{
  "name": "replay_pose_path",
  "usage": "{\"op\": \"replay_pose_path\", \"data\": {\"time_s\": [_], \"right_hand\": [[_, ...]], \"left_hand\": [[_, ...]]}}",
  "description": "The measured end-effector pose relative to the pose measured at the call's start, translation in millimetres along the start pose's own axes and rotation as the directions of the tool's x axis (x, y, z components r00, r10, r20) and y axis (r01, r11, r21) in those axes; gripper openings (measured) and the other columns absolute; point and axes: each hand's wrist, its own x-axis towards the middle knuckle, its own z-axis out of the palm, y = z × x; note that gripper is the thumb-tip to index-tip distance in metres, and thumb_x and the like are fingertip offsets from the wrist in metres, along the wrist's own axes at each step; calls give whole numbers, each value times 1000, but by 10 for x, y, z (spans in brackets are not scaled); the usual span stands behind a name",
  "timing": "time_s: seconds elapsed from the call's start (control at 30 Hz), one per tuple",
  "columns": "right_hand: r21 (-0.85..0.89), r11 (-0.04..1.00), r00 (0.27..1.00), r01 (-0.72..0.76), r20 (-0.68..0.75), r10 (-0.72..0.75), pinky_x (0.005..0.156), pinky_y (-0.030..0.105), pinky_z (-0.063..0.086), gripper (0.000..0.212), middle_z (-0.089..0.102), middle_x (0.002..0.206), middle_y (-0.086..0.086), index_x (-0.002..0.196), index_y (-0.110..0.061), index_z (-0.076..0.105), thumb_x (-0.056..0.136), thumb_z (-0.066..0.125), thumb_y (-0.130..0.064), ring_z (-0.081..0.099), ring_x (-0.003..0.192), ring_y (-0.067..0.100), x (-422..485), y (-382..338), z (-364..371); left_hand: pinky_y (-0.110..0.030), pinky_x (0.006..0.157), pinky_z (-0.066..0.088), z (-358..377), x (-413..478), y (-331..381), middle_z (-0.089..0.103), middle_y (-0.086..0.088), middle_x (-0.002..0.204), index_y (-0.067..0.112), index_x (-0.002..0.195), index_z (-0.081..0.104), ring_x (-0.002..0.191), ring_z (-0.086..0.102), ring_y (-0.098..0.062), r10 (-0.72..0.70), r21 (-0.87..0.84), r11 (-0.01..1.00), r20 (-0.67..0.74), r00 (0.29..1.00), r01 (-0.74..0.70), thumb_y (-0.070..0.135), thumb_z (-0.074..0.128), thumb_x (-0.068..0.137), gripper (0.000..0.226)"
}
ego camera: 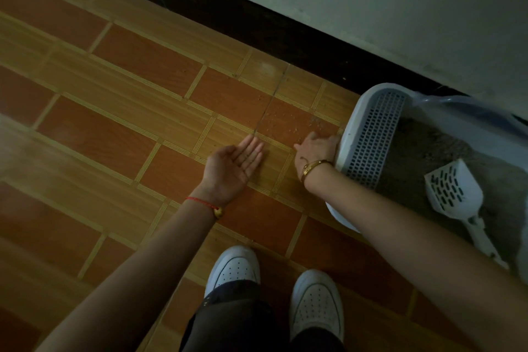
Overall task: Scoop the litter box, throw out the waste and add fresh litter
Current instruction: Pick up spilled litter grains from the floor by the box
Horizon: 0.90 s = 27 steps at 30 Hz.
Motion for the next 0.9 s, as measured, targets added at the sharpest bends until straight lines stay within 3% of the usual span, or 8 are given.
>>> {"op": "replay_pose_path", "data": {"time_s": [0.2,0.37,0.43,0.57,0.63,0.73,0.83,0.9], "right_hand": [[188,979,994,74,-94,-57,71,30,45,26,70,91,5,117,2,47,95,39,-8,67,76,19,10,-90,108],[257,958,980,123,-182,-77,69,30,44,35,69,101,11,129,8,42,99,30,-6,67,87,22,49,-109,70],[279,949,972,148,-220,-87,62,29,41,30,70,100,11,122,2,51,100,33,-7,67,86,24,51,-79,23],[548,784,946,292,-285,-153,50,27,39,20,59,77,5,102,-6,55,100,40,-18,57,64,21,8,-184,-101],[614,605,857,507,-437,-275,47,28,40,14,52,68,4,96,-4,57,97,47,-14,48,56,17,-89,-287,-138],[431,614,715,662,-608,-344,44,25,40,14,57,56,4,91,-8,59,91,55,-21,50,45,19,-200,-330,-135],[537,571,770,621,-554,-317,44,23,39,11,47,55,-5,94,-11,54,96,45,-18,45,44,12,-233,-235,-215],[617,592,848,518,-461,-261,45,19,33,6,39,58,-10,98,-12,47,97,41,-13,40,47,8,-151,-104,-247]], "left_hand": [[-39,113,37,-27,19,-5,61,-17,131,-3,120,60,124,55,-29,-6,1,1000,6,1000,6,15,30,100,40],[-39,113,37,-15,31,-14,60,-17,131,-3,120,59,125,55,-30,-5,1,1000,8,1000,5,15,30,100,40],[-38,113,37,-21,42,-17,60,-17,132,-3,121,59,125,55,-30,-6,10,1000,15,1000,6,16,29,100,41],[-36,105,45,-31,41,-45,64,-18,123,-3,117,61,116,61,-28,1,37,999,30,1000,-2,17,29,101,41],[-31,88,54,-47,53,-45,68,-15,110,-1,106,68,97,67,-24,3,80,997,15,1000,-5,18,29,100,43],[-32,83,55,-65,72,-32,69,-12,108,2,102,72,92,68,-22,-1,103,995,7,1000,1,19,30,100,45],[-30,80,58,-53,63,-23,70,-15,103,-1,101,70,86,71,-22,-7,52,999,22,1000,6,18,29,100,45],[-34,96,53,-41,52,-19,68,-19,115,-4,111,65,103,68,-26,-9,7,1000,34,999,9,16,29,101,42]]}}
